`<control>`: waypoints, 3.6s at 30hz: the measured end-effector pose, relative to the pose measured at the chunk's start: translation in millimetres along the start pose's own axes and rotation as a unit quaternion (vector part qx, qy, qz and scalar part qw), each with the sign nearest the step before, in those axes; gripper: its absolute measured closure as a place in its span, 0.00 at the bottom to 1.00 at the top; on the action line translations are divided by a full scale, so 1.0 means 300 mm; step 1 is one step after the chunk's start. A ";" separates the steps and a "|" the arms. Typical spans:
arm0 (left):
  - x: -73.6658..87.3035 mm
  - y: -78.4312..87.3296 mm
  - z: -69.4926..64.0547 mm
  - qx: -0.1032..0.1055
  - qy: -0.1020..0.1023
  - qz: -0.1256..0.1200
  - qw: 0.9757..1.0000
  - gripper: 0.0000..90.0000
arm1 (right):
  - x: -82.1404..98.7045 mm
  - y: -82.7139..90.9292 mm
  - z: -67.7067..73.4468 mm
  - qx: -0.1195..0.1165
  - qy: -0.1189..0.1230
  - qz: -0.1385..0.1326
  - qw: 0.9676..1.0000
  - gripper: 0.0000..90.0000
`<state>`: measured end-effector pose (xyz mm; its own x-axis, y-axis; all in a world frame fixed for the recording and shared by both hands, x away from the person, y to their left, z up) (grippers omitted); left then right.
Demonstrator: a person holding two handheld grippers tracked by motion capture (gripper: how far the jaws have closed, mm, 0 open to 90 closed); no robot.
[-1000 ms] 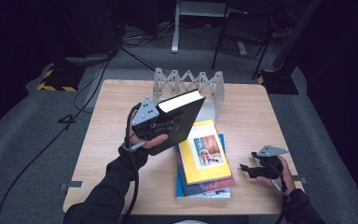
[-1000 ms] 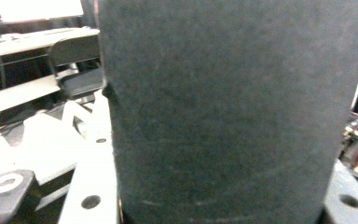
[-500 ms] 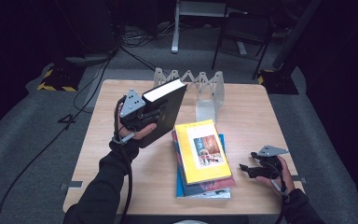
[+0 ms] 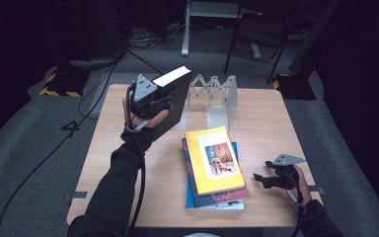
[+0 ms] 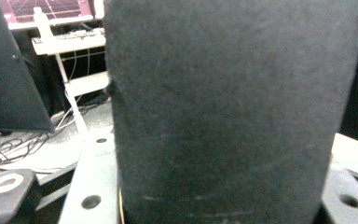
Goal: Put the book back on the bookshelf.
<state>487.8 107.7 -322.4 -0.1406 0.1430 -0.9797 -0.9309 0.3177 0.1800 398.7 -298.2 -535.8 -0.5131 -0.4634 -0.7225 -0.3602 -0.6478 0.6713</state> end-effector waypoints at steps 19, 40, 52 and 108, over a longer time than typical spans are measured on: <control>0.053 -0.165 0.017 -0.092 0.026 0.029 0.995 0.57 | 0.001 -0.001 0.002 -0.003 0.003 -0.001 1.000 0.27; 0.207 -0.240 0.015 -0.099 0.056 0.057 0.992 0.57 | 0.000 -0.005 0.008 -0.007 0.007 -0.003 1.000 0.27; 0.258 -0.138 0.029 -0.078 0.056 0.062 0.993 0.57 | -0.001 -0.006 0.011 -0.008 0.008 -0.003 1.000 0.27; 0.074 -0.258 0.000 -0.084 -0.032 0.096 0.991 0.58 | -0.002 -0.007 0.016 -0.010 0.008 -0.001 1.000 0.27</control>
<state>556.6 86.2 -358.1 -0.3033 0.2461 -0.9206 -0.9330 0.1198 0.3394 395.9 -293.6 -536.1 -0.5001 -0.4715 -0.7263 -0.3452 -0.6607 0.6666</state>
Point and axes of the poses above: each handheld gripper's, and its own axes: y roughly backward along the jaws, x roughly out of its underside, z roughly to its left, the point moved 5 cm from there along -y, roughly forward along the jaws, and after that the axes turned 15 degrees about -x, right-handed, at the moved point
